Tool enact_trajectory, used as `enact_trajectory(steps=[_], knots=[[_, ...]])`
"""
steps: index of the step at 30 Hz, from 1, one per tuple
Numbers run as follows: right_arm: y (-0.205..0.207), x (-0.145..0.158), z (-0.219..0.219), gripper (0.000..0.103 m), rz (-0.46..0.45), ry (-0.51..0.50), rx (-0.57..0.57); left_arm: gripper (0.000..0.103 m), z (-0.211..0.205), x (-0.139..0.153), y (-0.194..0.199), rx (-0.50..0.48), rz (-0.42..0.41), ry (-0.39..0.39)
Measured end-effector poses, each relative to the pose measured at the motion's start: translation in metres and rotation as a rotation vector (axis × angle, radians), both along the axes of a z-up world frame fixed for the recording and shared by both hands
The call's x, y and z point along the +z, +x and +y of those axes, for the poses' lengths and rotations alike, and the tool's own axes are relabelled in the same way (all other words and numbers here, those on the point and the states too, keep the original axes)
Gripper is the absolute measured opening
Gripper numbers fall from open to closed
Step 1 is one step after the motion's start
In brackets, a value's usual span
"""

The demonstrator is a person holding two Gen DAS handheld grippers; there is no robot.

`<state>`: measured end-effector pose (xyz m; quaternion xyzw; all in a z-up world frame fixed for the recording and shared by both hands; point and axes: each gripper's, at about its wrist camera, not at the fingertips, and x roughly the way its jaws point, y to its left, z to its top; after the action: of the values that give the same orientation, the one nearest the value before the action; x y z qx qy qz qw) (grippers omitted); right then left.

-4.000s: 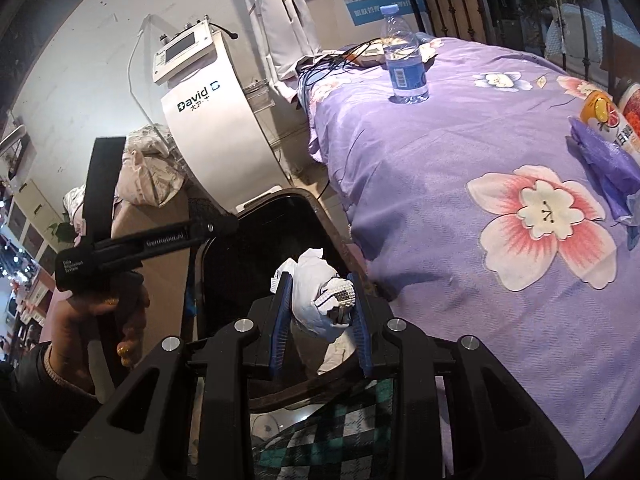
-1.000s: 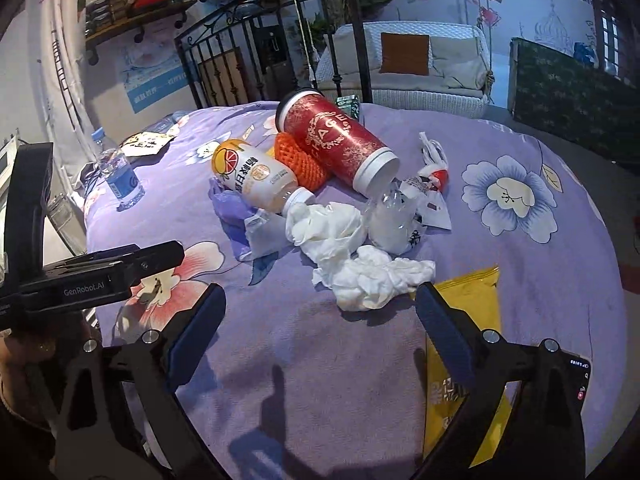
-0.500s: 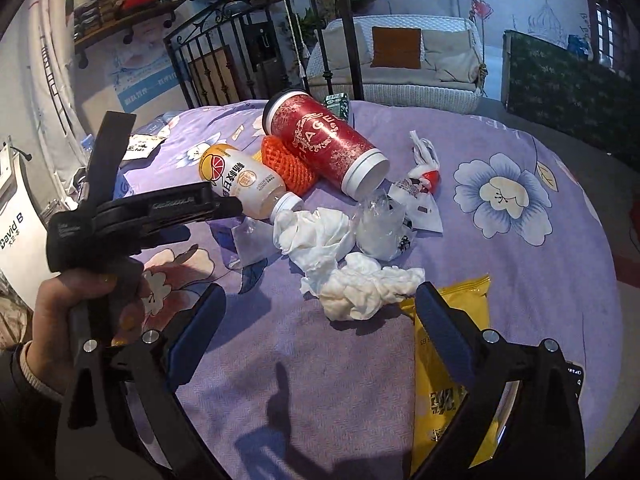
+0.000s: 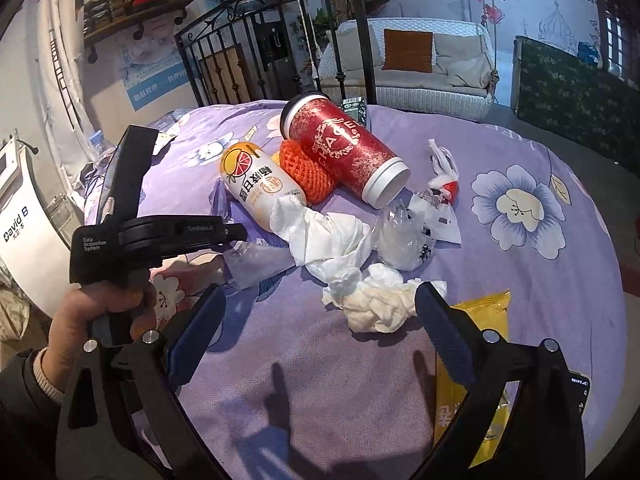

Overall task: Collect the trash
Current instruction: 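Grasp the purple plastic bag with the left tool and lift it, then grasp the orange-and-white bottle with the right tool and lift it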

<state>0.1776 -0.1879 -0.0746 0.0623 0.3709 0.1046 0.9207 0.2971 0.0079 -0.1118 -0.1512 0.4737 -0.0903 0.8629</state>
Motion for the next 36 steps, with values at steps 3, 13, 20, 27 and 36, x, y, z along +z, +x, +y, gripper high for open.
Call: enact_trajectory(steps=[3,13,20,27,36], knots=[[0.003,0.0,0.011,0.095,0.001,-0.008,0.026,0.016,0.013,0.014,-0.018,0.008,-0.053,0.045],[0.02,0.005,0.053,0.095,0.002,0.005,0.124,0.016,0.073,0.045,-0.079,0.114,-0.168,0.118],[0.051,0.013,0.101,0.094,-0.005,-0.031,0.239,0.016,0.096,0.058,-0.112,0.166,-0.219,0.156],[0.113,0.003,0.145,0.093,0.029,-0.265,0.263,0.016,0.118,0.059,-0.13,0.199,-0.218,0.127],[0.163,-0.039,0.184,0.085,0.078,-0.62,0.282,0.016,0.133,0.055,-0.143,0.216,-0.21,0.125]])
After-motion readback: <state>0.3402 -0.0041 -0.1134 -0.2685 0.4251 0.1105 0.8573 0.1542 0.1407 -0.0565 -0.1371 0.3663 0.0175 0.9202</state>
